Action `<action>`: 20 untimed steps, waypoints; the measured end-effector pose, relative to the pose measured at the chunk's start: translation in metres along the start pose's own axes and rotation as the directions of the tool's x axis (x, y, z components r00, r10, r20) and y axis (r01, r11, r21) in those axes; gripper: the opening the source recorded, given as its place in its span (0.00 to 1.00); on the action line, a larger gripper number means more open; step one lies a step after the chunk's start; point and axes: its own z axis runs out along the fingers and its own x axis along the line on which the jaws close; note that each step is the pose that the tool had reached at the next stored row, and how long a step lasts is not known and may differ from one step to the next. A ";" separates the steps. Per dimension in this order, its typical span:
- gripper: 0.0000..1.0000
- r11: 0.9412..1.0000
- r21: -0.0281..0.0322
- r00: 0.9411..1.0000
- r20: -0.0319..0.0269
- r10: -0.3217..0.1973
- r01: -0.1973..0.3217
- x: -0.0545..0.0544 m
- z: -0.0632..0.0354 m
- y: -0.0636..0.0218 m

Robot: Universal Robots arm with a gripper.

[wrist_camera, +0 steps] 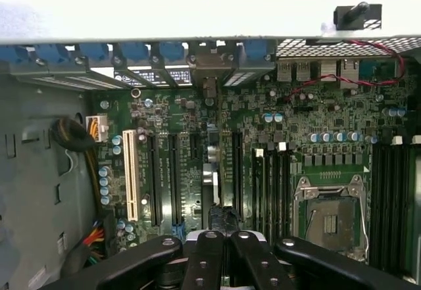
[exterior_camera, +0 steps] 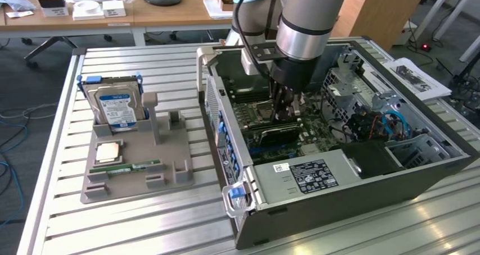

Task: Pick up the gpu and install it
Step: 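Press down on the gpu until it lock into place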

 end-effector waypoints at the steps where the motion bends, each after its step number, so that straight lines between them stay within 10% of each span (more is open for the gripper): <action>1: 0.11 1.000 0.000 1.000 0.000 0.000 0.000 -0.001 0.0018 0.0001; 20: 0.11 1.000 0.000 1.000 0.000 0.000 0.000 -0.005 0.0205 0.0010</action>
